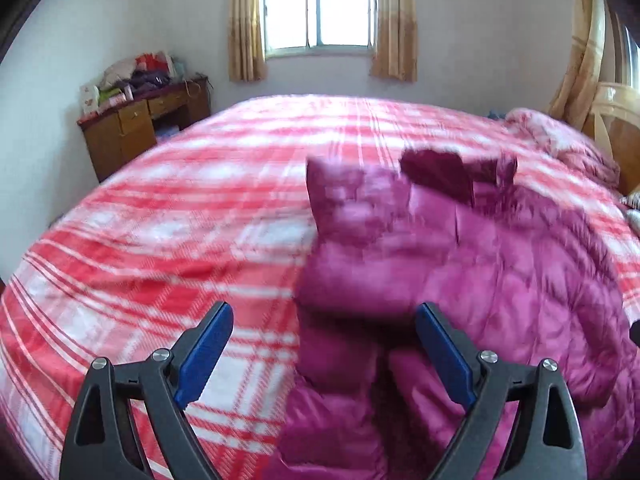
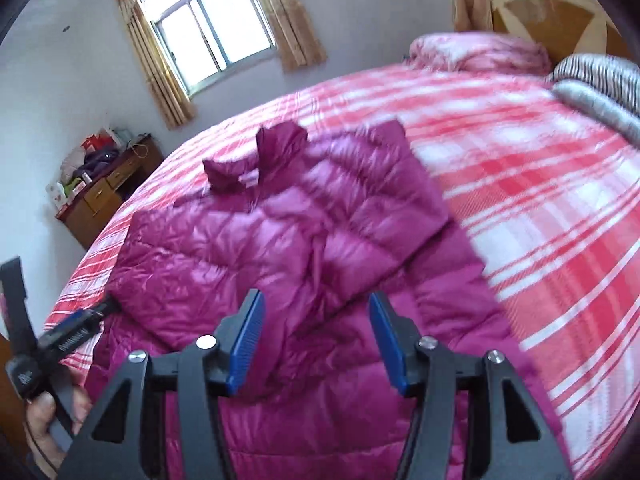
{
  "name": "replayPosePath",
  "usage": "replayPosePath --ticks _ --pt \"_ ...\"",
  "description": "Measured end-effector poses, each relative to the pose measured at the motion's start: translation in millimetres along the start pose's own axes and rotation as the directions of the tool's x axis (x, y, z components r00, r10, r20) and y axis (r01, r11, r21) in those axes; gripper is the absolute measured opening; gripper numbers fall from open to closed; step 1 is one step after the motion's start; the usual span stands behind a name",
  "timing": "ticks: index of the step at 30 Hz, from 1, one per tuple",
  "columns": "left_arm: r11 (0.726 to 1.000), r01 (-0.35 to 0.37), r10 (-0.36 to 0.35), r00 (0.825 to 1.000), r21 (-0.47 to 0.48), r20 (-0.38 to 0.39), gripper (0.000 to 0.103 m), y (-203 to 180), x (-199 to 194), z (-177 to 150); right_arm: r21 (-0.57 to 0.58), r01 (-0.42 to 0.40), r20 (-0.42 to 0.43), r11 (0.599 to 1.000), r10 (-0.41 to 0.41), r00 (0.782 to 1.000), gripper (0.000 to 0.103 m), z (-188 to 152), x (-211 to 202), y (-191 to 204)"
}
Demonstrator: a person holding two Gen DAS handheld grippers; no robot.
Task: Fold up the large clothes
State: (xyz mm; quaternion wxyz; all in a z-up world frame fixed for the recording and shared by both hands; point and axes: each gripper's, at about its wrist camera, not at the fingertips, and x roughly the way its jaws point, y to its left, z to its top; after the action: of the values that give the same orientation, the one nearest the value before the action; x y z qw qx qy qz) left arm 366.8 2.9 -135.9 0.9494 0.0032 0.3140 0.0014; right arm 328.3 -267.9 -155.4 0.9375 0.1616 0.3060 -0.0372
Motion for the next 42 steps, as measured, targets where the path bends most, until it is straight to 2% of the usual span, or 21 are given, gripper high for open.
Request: replayPosePath --ticks 3,6,8,12,16,20,27,30,33,37,39,40,42 --pt "1.0 0.012 -0.013 0.999 0.025 0.051 0.093 -13.8 -5.9 28.9 -0.046 -0.042 0.004 0.998 0.043 0.999 0.058 12.1 9.2 19.1" --pt "0.997 0.011 -0.012 1.0 0.082 0.02 0.093 -29.8 3.4 41.5 -0.092 -0.088 0.0 0.992 0.088 0.996 0.058 17.7 25.4 39.6" --pt "0.996 0.037 -0.038 0.999 0.077 0.011 0.093 -33.1 9.7 42.8 -0.131 -0.13 -0.053 0.983 0.124 0.991 0.056 17.6 44.6 54.8" --pt "0.993 -0.011 0.016 0.999 0.115 -0.041 0.094 -37.3 50.7 48.4 -0.179 -0.105 -0.142 0.978 0.08 0.987 0.056 9.8 74.8 63.6" --pt "0.997 0.031 -0.019 0.986 0.07 -0.166 0.093 -33.4 93.8 44.7 -0.219 -0.057 -0.176 0.974 0.018 0.984 0.054 -2.5 81.0 57.1" --pt "0.986 -0.026 0.058 0.979 0.163 -0.195 0.094 -52.5 113.4 25.2 -0.235 -0.055 -0.195 0.97 0.008 0.981 0.054 -14.5 85.6 51.9" --pt "0.99 -0.03 0.059 0.976 0.139 -0.209 0.098 -46.6 121.2 21.5 -0.254 -0.028 -0.191 0.967 -0.021 0.981 0.054 -23.7 82.1 54.7" --pt "0.995 -0.037 0.053 0.983 0.09 -0.178 0.098 -38.9 105.2 27.3 -0.235 -0.037 -0.187 0.971 -0.008 0.982 0.054 -23.6 82.1 51.2" --pt "0.997 -0.056 0.061 0.995 0.052 -0.085 0.098 -36.5 72.0 36.5 -0.233 -0.034 -0.182 0.972 -0.01 0.983 0.054 -23.3 83.0 50.4" --pt "0.994 -0.052 0.048 0.998 0.093 0.039 0.098 -55.0 35.3 50.5 -0.235 -0.028 -0.175 0.972 -0.014 0.984 0.054 -24.7 81.8 51.7" --pt "0.991 0.018 -0.022 0.999 0.131 0.028 0.098 -69.5 34.2 52.6 -0.228 -0.028 -0.172 0.973 -0.012 0.985 0.054 -24.7 81.3 50.8" --pt "0.986 0.041 -0.041 0.999 0.159 -0.003 0.098 -78.7 41.0 51.8 -0.222 -0.028 -0.17 0.975 -0.01 0.985 0.054 -24.6 80.8 50.0" --pt "0.982 0.049 -0.033 0.995 0.182 -0.091 0.098 -89.6 66.3 47.1 -0.209 -0.027 -0.165 0.977 -0.008 0.986 0.054 -24.8 79.3 48.2"
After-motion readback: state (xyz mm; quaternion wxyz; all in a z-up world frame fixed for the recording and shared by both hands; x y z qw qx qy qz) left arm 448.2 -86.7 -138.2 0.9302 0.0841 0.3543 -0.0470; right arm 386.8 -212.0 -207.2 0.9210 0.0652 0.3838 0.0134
